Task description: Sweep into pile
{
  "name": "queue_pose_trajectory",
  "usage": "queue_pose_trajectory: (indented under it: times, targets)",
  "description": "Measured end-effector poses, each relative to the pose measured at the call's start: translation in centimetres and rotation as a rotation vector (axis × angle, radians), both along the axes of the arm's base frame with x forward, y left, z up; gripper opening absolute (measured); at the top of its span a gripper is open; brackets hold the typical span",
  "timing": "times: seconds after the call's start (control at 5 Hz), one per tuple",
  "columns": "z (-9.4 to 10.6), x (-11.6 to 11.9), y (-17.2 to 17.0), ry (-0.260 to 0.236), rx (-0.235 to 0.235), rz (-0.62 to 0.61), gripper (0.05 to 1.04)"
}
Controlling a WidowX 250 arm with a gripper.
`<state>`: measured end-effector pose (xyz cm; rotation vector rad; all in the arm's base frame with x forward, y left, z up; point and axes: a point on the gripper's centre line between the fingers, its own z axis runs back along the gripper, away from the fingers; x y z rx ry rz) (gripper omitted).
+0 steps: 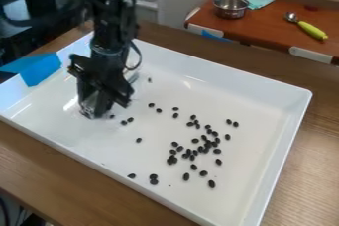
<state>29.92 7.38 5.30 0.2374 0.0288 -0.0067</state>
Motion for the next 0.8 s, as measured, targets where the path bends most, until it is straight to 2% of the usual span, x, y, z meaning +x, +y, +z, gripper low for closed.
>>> queue_pose_trajectory:
  times: [0.4, 0.8]
  targets:
    - [-0.1, -0.3, -4.3, 0.000, -0.018, -0.025, 0.380]
    - [-0.2, -1.0, -9.5, -0.006, -0.066, -0.065, 0.380]
